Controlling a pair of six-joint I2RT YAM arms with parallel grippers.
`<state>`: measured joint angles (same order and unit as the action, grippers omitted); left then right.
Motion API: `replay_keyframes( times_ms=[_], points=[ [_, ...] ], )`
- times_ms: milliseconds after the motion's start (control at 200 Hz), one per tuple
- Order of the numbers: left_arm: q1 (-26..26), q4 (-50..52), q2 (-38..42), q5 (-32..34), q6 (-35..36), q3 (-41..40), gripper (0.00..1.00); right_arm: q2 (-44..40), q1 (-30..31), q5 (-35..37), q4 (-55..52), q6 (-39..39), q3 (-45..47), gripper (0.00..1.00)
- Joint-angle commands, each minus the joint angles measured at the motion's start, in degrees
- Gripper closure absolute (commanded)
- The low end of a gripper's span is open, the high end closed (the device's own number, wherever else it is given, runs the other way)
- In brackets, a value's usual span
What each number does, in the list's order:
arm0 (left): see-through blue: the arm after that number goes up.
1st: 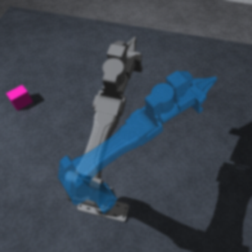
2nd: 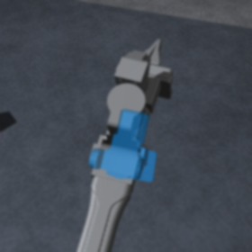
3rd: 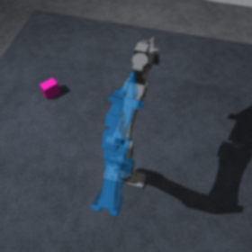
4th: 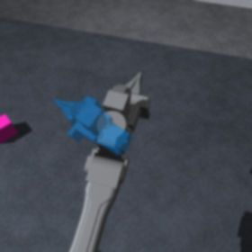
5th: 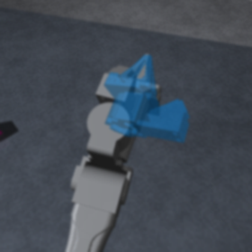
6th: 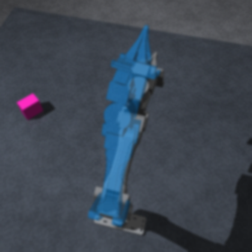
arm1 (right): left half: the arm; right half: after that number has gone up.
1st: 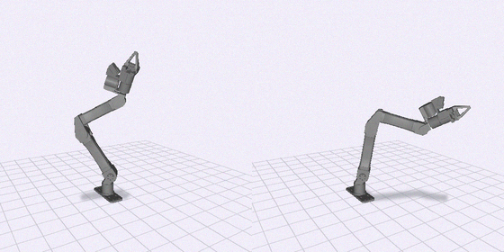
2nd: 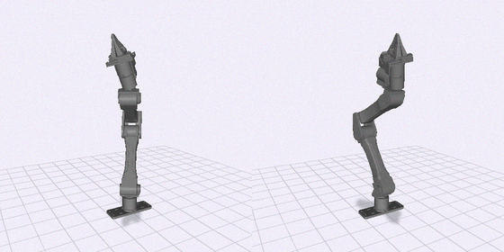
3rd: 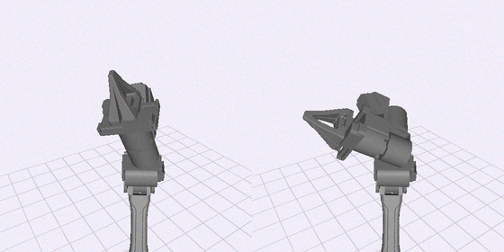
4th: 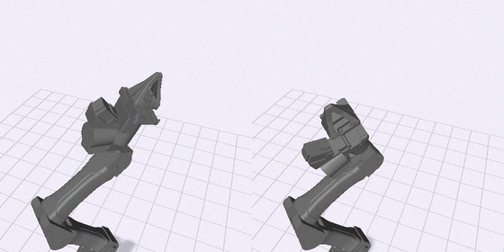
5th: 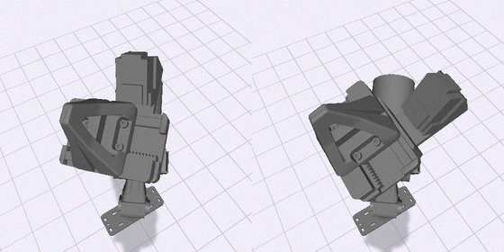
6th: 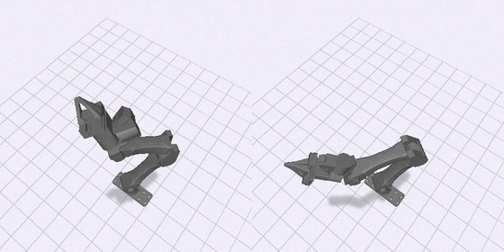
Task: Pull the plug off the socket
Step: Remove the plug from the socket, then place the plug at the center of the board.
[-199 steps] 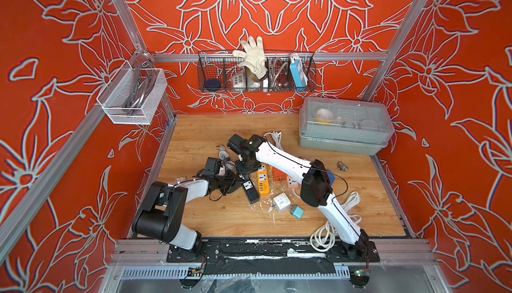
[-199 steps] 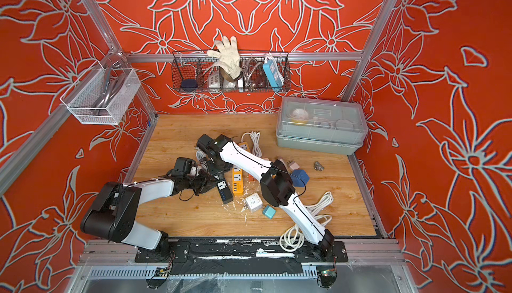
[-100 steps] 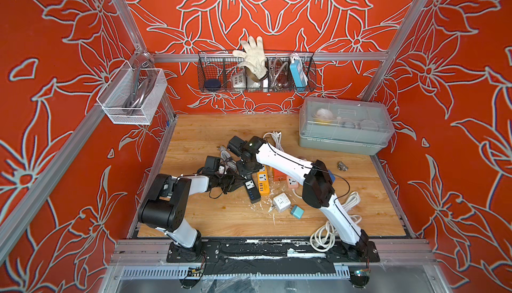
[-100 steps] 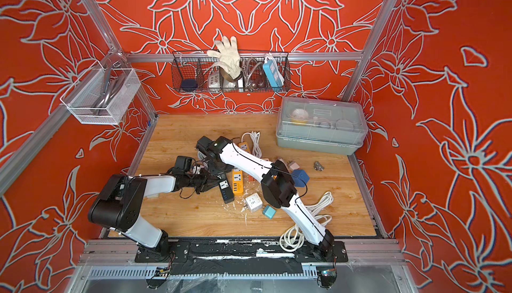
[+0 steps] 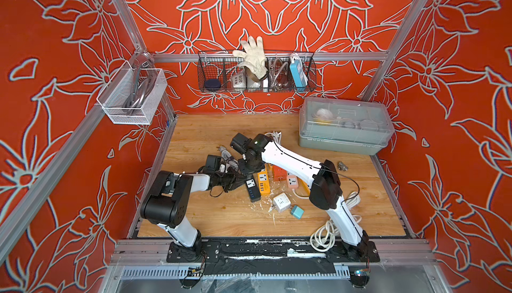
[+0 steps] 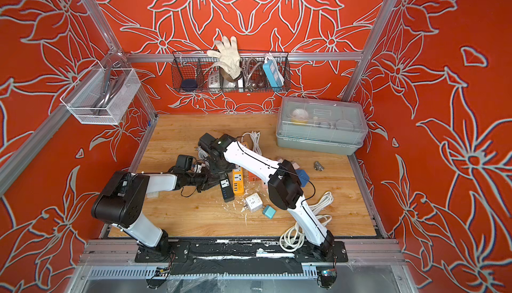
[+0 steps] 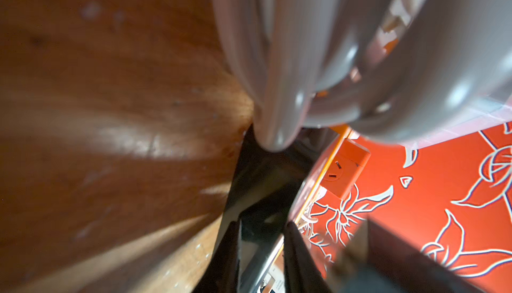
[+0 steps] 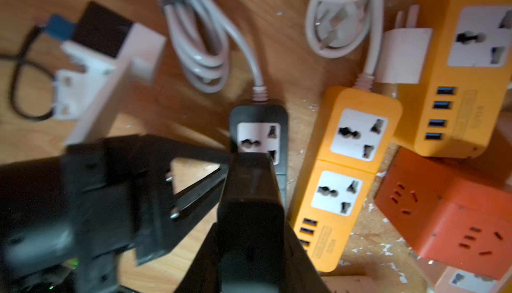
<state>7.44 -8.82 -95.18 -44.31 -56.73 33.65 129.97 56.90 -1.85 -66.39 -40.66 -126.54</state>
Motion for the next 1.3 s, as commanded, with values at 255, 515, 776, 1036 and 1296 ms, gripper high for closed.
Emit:
replay_keyframes(
  times_ms=[255,515,776,1036,1296],
  points=[
    [-0.24,16.34,4.20,8.13,6.47,-0.23,0.67,-5.59,-1.33,8.09,-7.35,3.28,-4.58,0.85],
    [-0.26,27.73,23.97,4.34,19.44,6.73,0.37,-30.54,-4.60,-0.79,15.50,0.63,28.60,0.85],
    [2.31,39.02,42.86,9.76,24.23,8.77,0.38,-53.56,-11.42,-19.37,53.18,-10.59,65.79,0.85],
    [3.81,54.55,53.90,27.98,30.34,14.86,0.35,-56.36,-12.98,-29.25,76.84,-20.16,80.17,0.84],
    [3.81,55.03,60.79,32.38,28.19,10.92,0.13,-53.22,-12.92,-32.05,86.41,-26.65,84.62,0.83]
  ],
)
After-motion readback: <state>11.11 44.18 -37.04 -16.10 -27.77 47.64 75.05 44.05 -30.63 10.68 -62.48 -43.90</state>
